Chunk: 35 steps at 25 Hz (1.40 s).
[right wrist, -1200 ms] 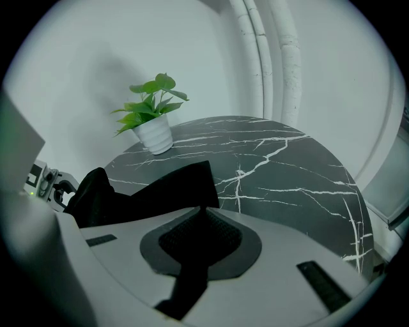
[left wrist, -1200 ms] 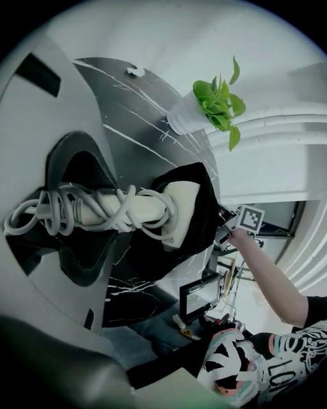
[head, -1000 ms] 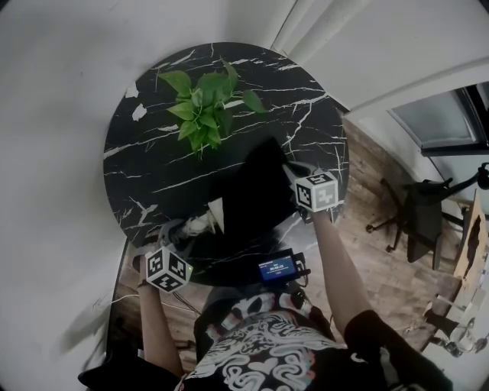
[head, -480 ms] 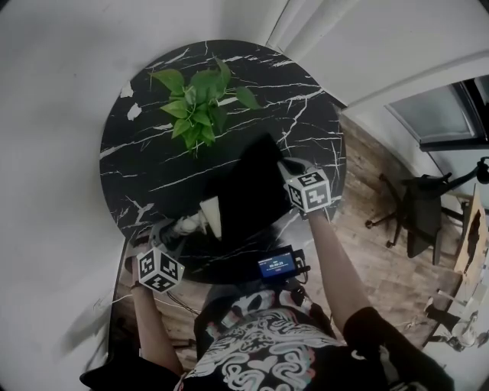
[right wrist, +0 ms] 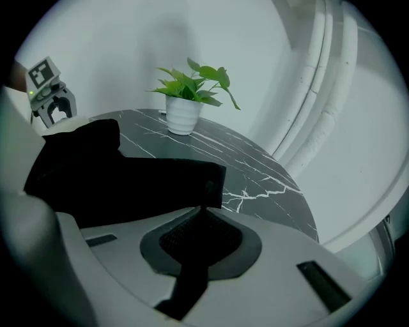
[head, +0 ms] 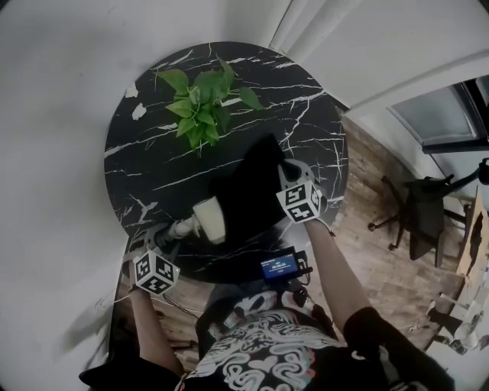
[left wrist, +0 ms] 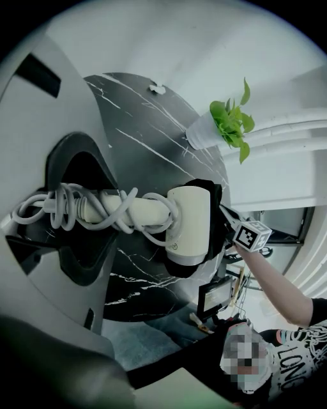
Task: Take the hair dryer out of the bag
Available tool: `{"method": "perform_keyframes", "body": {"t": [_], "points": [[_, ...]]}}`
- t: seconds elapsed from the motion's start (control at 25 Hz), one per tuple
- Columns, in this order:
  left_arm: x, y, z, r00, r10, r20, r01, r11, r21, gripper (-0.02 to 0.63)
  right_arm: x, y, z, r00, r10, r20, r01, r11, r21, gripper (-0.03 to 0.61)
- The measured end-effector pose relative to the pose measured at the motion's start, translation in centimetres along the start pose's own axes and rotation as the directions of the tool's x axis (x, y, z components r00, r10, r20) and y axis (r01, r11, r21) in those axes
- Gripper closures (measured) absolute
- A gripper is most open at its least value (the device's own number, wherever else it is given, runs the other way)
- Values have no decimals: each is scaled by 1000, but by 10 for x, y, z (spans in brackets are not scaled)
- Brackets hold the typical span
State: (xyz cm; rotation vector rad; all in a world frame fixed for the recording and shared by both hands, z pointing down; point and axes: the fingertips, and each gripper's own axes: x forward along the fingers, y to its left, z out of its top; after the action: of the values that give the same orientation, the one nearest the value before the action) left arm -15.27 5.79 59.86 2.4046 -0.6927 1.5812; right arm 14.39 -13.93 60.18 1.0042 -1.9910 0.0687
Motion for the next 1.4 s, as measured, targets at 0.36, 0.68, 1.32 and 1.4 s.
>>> {"method": "perform_keyframes", "body": {"t": [0.36, 0.68, 1.32, 1.4], "points": [[6, 3, -12, 998, 36, -51, -37, 999, -25, 410, 0, 5, -1, 998, 51, -45, -52, 998, -35, 546], [4, 7, -9, 996, 77, -44, -80, 993, -82, 322, -34, 1, 17, 1000, 14, -16, -15, 996, -87, 546], [-61, 13, 55, 919, 310, 244, -234, 926, -296, 281, -131, 30, 32, 983, -39, 178, 11, 987, 159, 488], [-67, 8, 65, 904, 329, 275, -240, 920, -311, 285, -145, 39, 40, 974, -46, 223, 3, 982, 190, 488]]}}
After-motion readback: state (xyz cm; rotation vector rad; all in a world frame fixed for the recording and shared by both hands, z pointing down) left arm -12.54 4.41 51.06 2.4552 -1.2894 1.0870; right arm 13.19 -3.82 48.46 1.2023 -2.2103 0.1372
